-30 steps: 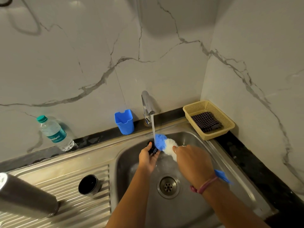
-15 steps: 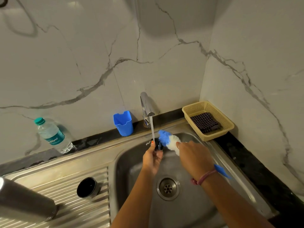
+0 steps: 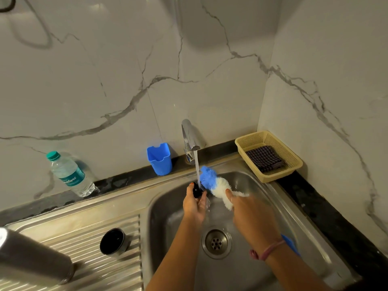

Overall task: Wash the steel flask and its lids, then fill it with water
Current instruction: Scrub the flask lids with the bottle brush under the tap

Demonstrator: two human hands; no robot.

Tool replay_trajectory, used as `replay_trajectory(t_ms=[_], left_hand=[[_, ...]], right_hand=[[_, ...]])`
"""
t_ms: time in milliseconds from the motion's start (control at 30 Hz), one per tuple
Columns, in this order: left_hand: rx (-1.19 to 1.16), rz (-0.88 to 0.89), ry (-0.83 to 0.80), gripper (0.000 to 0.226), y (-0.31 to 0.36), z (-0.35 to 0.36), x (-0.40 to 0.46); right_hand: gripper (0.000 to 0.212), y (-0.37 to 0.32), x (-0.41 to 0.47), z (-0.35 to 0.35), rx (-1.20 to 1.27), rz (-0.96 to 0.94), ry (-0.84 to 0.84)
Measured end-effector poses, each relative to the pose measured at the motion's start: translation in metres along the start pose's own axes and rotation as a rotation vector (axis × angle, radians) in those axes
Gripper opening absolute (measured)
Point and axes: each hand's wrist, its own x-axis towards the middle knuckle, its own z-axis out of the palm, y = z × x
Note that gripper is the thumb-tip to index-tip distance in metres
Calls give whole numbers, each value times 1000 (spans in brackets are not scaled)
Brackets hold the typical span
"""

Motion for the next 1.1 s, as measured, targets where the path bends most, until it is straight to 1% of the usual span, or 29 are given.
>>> replay_trajectory(t_ms=[67, 133, 267, 367, 467, 533, 633, 800, 933, 1000, 1100], left_hand=[[-43, -4, 35, 39, 2, -1, 4], [-41, -25, 44, 40, 2, -2, 6], [-2, -70, 3, 28, -2, -1, 0], [5, -80, -6, 24, -4, -2, 0], [-5, -74, 4, 23, 3, -3, 4], [5, -82, 6, 22, 5, -3, 4], [53, -101, -11, 22, 3, -3, 1], [106, -100, 1, 23, 4, -8, 4], [130, -85, -5, 20, 7, -12, 6], [130, -86, -29, 20, 6, -13, 5], [109, -98, -39, 16, 4, -14, 1]], right_hand=[[56, -2, -16, 8, 45, 34, -3], [59, -1, -22, 14, 82, 97, -40], [57, 6, -13, 22, 140, 146, -43], [56, 6, -6, 23, 125, 125, -29], [61, 3, -16, 24, 93, 85, -28], [62, 5, -23, 25, 84, 113, -46], [59, 11, -17, 27, 88, 158, -60], [56, 5, -9, 26, 118, 132, -31], [59, 4, -23, 28, 143, 101, -43], [57, 8, -25, 30, 197, 116, -47], [47, 18, -19, 31, 360, 217, -105]])
